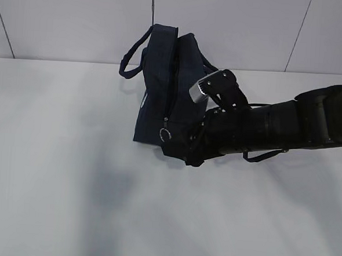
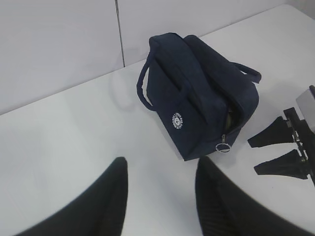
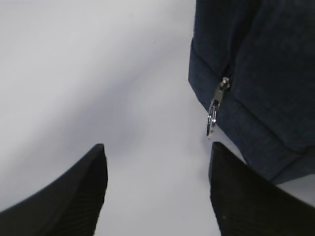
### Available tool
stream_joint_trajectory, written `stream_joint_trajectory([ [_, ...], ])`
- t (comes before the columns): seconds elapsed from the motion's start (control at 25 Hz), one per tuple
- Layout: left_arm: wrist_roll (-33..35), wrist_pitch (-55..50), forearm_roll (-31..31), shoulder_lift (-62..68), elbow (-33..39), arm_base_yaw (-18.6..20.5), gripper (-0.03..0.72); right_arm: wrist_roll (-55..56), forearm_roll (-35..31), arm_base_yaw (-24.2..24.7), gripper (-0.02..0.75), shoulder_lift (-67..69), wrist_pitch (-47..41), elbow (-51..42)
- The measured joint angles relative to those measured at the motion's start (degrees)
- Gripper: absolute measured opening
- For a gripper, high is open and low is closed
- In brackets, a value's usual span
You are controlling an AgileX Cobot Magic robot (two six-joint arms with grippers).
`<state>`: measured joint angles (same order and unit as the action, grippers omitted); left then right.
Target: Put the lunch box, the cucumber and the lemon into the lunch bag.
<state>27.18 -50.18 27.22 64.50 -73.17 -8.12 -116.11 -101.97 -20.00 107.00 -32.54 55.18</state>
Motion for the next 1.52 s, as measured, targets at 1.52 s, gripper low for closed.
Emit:
stream_joint_trajectory([
  [1.52, 0.0, 0.8, -2.0, 0.1, 0.0, 0.0, 0.304, -6.0, -1.5, 0.9, 0.456, 4.6, -2.0, 1.3],
])
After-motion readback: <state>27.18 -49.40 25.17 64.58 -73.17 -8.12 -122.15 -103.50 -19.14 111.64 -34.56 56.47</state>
